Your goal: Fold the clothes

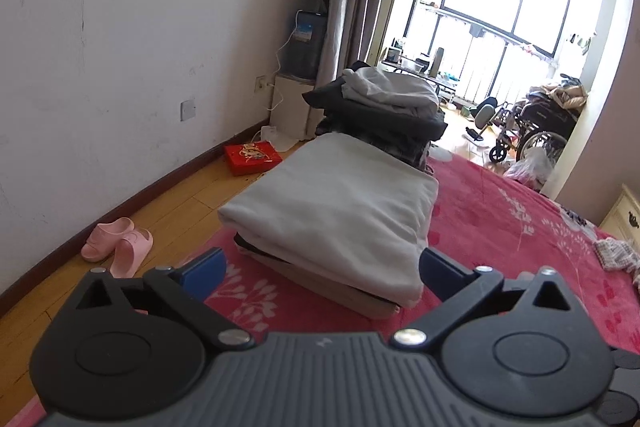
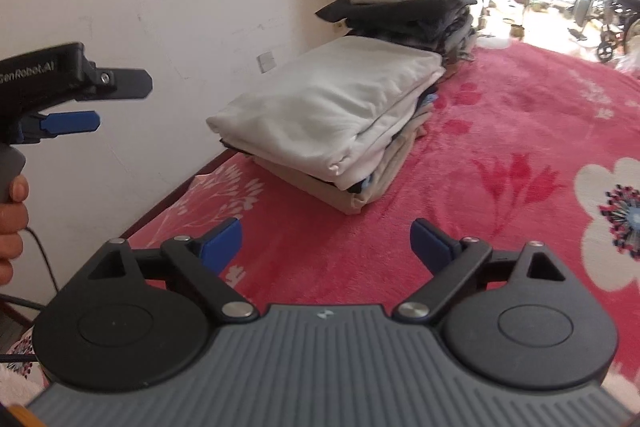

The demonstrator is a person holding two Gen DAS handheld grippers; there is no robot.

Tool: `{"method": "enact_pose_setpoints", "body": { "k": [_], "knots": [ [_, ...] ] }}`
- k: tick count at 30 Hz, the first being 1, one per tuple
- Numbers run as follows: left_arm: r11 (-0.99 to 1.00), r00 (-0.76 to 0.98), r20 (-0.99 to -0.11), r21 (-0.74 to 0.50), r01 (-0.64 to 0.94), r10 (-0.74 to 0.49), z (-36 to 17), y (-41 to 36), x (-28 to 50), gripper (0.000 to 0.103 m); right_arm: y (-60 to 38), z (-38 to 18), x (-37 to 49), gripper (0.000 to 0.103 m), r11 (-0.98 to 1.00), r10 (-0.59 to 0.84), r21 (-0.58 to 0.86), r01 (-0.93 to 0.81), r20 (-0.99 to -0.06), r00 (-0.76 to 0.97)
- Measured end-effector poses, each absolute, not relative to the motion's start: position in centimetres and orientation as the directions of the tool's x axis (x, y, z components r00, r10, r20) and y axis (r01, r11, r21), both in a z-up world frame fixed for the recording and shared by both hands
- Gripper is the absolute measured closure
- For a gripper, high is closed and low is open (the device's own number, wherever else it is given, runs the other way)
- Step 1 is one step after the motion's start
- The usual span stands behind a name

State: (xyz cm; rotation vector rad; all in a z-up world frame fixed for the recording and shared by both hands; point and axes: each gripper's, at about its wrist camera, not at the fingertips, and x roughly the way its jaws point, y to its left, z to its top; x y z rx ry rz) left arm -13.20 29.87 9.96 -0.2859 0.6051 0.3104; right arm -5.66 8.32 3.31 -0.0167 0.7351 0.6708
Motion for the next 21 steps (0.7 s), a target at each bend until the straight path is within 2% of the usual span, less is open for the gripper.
{"method": "enact_pose_setpoints", "body": {
  "k": [5, 7, 10, 21],
  "knots": [
    [0.905, 0.77, -0.611, -0.2, -0.376, 0.185, 9.8, 29.0, -13.0, 0.0, 8.1, 4.1, -6.5, 0.01, 0.829, 0.5, 0.143, -0.54, -0.621, 0.604],
    [0.906, 0.744, -0.634, -0.158, -0.394, 0.212, 9.7, 28.6, -12.5, 0.0, 7.9, 4.2, -6.6, 0.009, 0.844, 0.479, 0.134, -0.519, -0.624, 0.618],
    [0.913, 0.726, -0.636, -0.082, -0.4, 0.261, 9.4, 27.7, -11.9, 0.0, 7.4, 4.3, -6.8, 0.001, 0.871, 0.44, 0.118, -0.477, -0.619, 0.65],
    [0.897, 0.69, -0.626, 0.034, -0.44, 0.363, 8.7, 25.8, -11.1, 0.0, 6.5, 4.5, -7.3, 0.001, 0.927, 0.31, 0.013, -0.375, -0.59, 0.746]
  ]
}}
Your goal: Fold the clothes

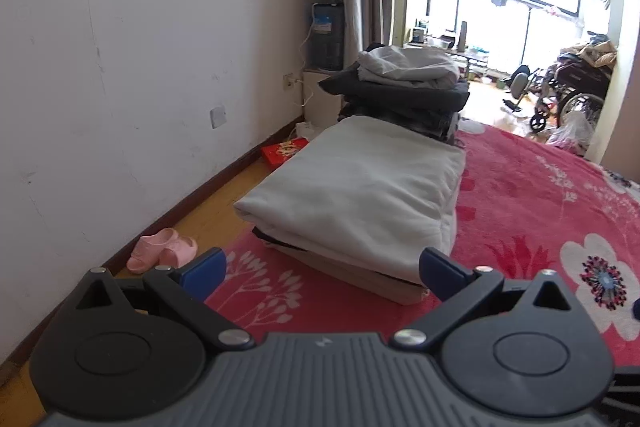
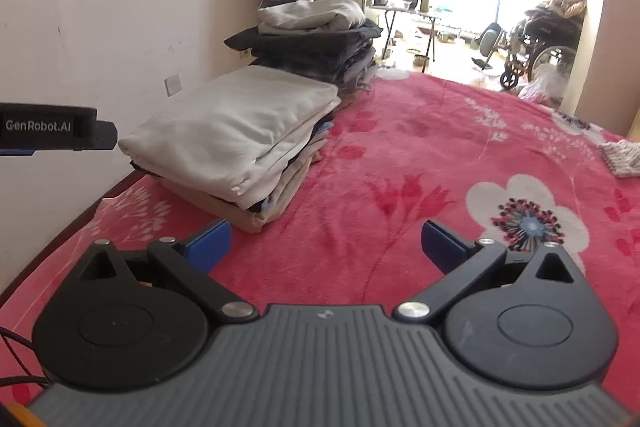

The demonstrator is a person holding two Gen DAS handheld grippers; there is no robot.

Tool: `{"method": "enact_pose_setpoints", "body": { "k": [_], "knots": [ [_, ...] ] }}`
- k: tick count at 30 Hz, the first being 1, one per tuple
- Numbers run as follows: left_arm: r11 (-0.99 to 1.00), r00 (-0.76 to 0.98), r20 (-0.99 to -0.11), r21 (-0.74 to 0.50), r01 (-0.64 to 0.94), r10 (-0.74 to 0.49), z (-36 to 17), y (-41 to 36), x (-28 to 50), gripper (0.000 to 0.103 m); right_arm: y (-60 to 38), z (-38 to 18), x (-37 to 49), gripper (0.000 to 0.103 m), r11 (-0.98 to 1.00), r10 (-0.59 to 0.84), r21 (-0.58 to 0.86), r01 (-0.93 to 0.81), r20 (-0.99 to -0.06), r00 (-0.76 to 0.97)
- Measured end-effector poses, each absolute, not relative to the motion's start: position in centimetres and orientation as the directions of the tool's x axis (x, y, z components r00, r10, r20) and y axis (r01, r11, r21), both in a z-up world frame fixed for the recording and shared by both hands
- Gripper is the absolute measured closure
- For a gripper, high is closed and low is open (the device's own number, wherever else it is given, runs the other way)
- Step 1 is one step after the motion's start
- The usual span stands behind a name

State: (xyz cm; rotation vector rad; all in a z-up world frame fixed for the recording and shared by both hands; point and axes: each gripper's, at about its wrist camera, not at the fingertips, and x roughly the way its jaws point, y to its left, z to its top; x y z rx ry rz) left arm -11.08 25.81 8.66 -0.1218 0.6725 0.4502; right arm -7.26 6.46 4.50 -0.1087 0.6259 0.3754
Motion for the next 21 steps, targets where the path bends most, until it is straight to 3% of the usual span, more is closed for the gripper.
{"method": "enact_pose_setpoints", "body": {
  "k": [12, 21],
  "knots": [
    [0.906, 0.659, -0.675, 0.034, -0.422, 0.332, 7.2, 23.6, -11.0, 0.0, 5.8, 4.6, -7.7, 0.001, 0.935, 0.269, -0.035, -0.354, -0.582, 0.767],
    [0.92, 0.631, -0.718, 0.032, -0.391, 0.293, 5.8, 21.3, -9.9, 0.0, 4.8, 4.7, -6.4, 0.001, 0.942, 0.229, -0.035, -0.332, -0.658, 0.717]
  ]
}}
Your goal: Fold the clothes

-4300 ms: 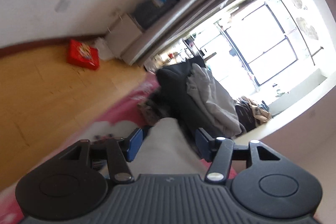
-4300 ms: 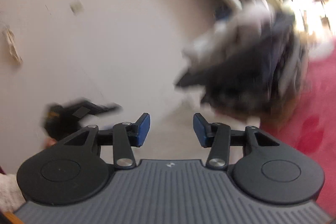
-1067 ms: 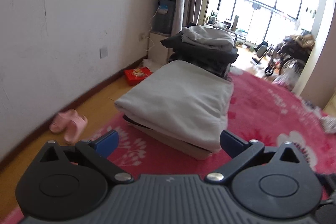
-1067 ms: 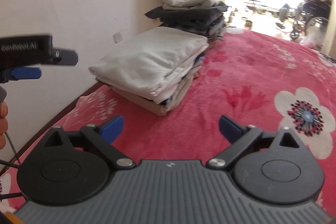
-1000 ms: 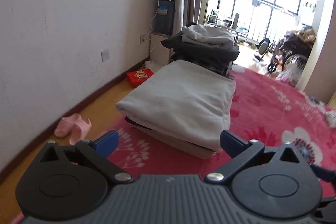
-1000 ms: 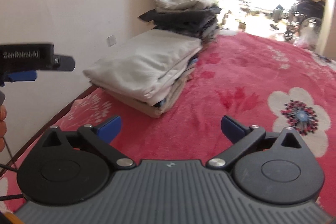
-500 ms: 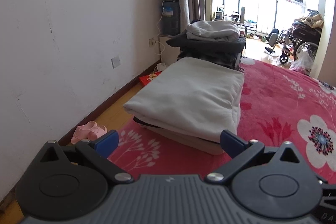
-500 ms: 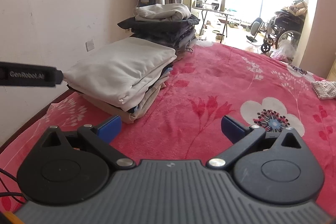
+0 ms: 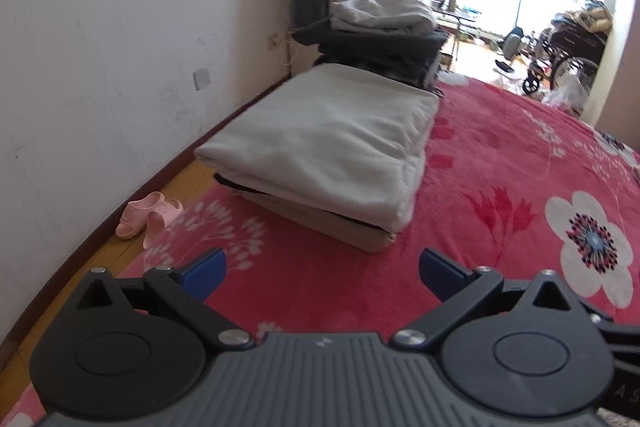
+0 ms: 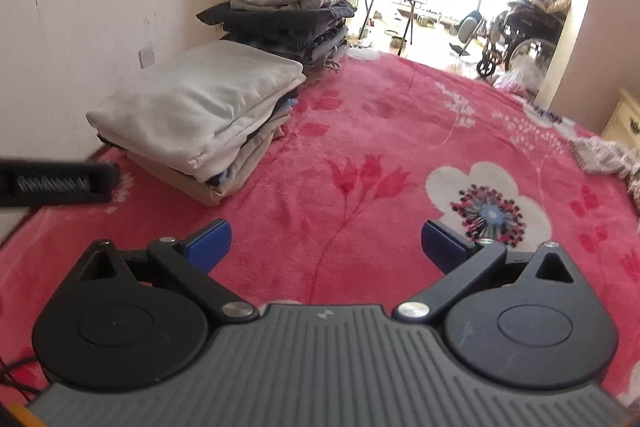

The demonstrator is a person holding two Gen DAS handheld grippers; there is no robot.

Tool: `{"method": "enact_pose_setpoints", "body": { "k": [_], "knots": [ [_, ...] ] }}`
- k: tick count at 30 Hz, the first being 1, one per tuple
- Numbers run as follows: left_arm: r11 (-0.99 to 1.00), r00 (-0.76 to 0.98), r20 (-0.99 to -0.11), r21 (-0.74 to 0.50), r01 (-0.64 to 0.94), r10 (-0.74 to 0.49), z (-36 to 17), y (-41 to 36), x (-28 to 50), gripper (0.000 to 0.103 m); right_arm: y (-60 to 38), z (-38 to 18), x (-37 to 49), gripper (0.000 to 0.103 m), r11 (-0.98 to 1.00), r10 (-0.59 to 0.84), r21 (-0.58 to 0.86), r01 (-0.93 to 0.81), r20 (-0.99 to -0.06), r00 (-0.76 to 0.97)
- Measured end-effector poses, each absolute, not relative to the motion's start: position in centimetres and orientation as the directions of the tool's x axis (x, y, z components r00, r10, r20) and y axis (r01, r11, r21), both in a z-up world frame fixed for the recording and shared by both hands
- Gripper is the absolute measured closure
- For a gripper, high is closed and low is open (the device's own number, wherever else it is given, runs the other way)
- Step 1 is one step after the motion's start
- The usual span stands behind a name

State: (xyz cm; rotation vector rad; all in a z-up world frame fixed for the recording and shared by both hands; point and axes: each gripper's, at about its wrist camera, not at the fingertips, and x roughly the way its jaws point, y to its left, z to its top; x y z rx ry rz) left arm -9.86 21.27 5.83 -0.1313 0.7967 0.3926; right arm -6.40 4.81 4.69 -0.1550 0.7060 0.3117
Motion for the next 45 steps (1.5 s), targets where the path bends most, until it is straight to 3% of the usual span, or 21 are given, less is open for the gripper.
{"method": "enact_pose_setpoints", "body": {
  "k": [7, 16, 45],
  "knots": [
    [0.932, 0.605, -0.753, 0.029, -0.362, 0.259, 4.6, 20.5, -8.6, 0.002, 4.3, 4.0, -4.9, 0.001, 0.954, 0.229, 0.022, -0.299, -0.697, 0.679],
    [0.932, 0.589, -0.761, 0.055, -0.357, 0.271, 4.0, 20.4, -8.0, 0.002, 3.5, 2.6, -3.4, 0.001, 0.966, 0.171, -0.012, -0.259, -0.724, 0.668],
    [0.882, 0.558, -0.747, 0.081, -0.465, 0.362, 5.1, 23.9, -9.9, 0.001, 7.7, 3.2, -4.3, 0.001, 0.94, 0.192, -0.068, -0.334, -0.705, 0.683]
  ]
}}
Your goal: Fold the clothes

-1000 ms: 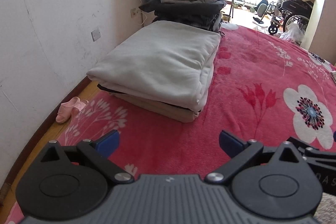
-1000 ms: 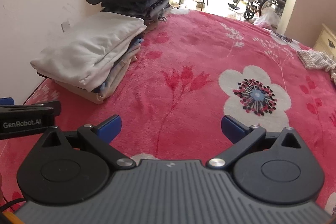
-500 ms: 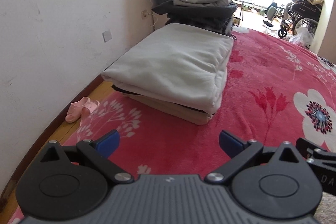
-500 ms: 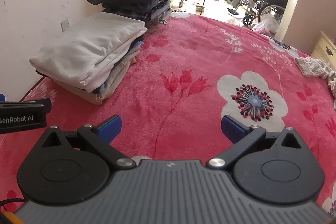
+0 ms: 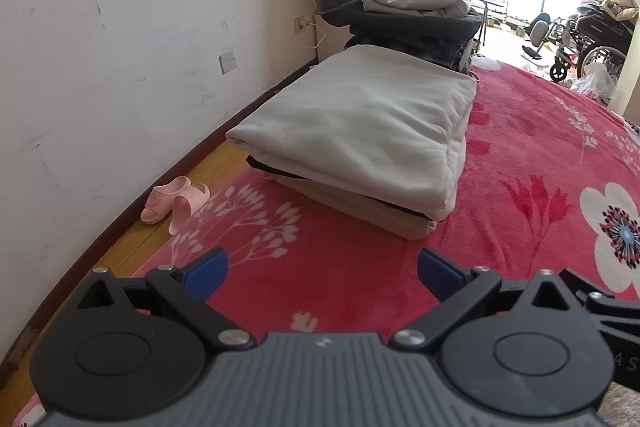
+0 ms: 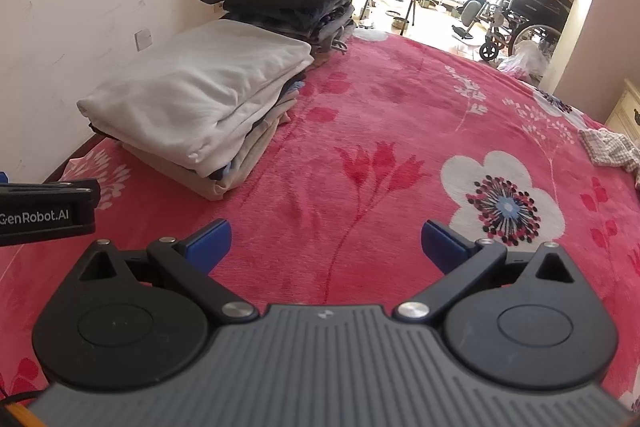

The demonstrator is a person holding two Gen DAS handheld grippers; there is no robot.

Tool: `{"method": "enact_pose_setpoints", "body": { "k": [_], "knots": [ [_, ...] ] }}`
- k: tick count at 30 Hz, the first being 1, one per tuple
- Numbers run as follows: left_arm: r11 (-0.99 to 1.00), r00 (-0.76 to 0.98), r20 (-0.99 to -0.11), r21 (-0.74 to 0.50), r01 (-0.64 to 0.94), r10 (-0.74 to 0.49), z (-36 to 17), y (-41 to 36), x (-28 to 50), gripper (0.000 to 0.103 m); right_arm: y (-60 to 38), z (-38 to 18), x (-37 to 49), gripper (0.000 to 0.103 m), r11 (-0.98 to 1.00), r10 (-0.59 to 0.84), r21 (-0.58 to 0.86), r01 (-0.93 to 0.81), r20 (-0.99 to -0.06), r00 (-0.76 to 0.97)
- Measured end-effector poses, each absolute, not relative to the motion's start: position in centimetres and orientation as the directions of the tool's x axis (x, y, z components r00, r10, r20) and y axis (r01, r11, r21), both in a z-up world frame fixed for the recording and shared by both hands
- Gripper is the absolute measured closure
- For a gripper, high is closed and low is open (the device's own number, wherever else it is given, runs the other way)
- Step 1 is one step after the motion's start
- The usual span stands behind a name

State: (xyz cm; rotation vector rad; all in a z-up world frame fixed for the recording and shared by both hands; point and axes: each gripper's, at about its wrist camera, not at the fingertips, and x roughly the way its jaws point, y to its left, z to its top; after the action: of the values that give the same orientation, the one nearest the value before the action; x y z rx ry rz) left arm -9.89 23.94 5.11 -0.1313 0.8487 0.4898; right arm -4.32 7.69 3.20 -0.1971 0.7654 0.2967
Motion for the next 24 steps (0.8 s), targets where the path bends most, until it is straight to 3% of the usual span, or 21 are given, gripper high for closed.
{"method": "enact_pose_setpoints", "body": {
  "k": [24],
  "knots": [
    [0.872, 0.543, -0.747, 0.098, -0.48, 0.383, 5.24, 24.21, -10.25, 0.001, 7.84, 3.42, -4.31, 0.001, 0.945, 0.199, -0.046, -0.323, -0.703, 0.682]
  ]
}}
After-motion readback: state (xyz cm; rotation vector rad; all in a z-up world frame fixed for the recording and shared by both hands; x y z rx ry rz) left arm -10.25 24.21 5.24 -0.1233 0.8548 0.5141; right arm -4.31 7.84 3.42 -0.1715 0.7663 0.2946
